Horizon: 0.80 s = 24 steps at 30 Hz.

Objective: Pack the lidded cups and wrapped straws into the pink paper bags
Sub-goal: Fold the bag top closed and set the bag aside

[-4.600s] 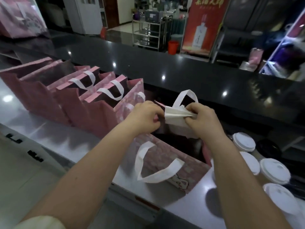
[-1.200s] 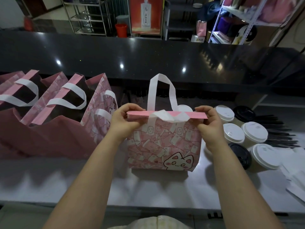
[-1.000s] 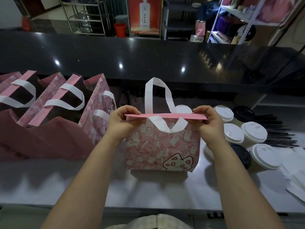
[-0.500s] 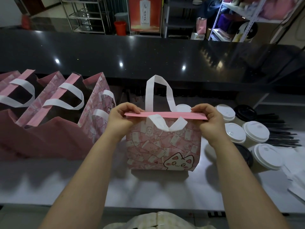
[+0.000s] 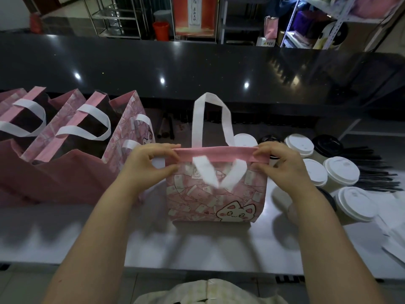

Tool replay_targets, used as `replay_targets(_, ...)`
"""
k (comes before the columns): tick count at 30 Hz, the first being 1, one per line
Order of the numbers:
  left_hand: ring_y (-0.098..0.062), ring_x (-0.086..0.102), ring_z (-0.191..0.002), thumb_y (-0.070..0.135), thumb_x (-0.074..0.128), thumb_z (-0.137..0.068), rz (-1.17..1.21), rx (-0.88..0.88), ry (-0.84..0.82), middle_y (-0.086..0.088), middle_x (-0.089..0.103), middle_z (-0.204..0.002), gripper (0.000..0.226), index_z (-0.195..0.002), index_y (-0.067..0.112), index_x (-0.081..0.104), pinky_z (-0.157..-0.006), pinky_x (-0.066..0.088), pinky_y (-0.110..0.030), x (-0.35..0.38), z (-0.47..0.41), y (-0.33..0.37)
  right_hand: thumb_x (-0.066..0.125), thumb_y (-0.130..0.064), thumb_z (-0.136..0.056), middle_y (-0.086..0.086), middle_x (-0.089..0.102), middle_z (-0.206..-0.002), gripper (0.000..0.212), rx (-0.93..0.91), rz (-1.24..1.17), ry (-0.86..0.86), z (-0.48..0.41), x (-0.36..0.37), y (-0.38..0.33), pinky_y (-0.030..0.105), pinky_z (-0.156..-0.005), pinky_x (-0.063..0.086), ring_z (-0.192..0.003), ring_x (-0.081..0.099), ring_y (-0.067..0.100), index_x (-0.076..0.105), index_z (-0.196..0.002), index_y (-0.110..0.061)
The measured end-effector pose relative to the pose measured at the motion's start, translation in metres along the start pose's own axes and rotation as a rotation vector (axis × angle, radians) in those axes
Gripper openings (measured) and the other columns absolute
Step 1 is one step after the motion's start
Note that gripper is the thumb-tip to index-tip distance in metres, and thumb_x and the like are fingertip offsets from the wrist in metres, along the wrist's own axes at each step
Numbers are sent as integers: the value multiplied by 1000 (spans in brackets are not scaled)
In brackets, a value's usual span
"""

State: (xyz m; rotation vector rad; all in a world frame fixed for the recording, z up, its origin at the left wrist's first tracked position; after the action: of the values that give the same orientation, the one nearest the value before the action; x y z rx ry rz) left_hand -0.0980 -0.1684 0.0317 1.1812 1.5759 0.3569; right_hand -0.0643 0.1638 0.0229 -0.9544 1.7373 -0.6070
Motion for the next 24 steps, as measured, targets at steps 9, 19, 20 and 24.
replay_targets(9, -12, 68, -74, 18, 80, -77, -227, 70, 102, 6, 70, -80, 21, -95, 13, 70, -76, 55, -41, 19, -23, 35, 65, -14, -89, -5, 68, -96, 21, -118, 344, -18, -18, 17, -49, 33, -78, 48, -89, 59, 14, 68, -109, -20)
replay_targets(19, -15, 61, -91, 26, 70, -82, -502, 109, 51, 10, 71, -90, 17, -99, 29, 73, -87, 30, -39, 69, -32, 54, 67, -19, -85, -2, 68, -92, 14, -98, 505, -73, -20, 53, -67, 39, -84, 34, -96, 55, 25, 72, -98, -19)
replay_targets(20, -14, 61, -90, 26, 70, -84, -506, 108, 68, 10, 70, -88, 13, -95, 29, 73, -86, 29, -37, 70, -32, 55, 67, -20, -85, -3, 68, -89, 11, -101, 513, -62, -19, 54, -66, 38, -82, 32, -94, 56, 25, 72, -95, -19)
replay_targets(24, -15, 60, -83, 26, 69, -85, -540, 99, 112, 9, 69, -81, 5, -84, 26, 73, -84, 28, -38, 75, -29, 56, 62, -13, -87, -1, 68, -80, 10, -107, 528, -9, -18, 58, -63, 35, -78, 30, -83, 56, 24, 72, -84, -15)
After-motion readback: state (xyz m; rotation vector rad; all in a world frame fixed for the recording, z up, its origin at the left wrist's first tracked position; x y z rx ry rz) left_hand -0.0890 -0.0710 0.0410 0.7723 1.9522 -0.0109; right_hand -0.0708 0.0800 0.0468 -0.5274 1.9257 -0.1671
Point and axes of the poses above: each hand's wrist, its own z-axis away from the middle knuckle, its own x-axis out of the palm, y = z × x, the point moved 2 cm from there along -z, towards the middle knuckle
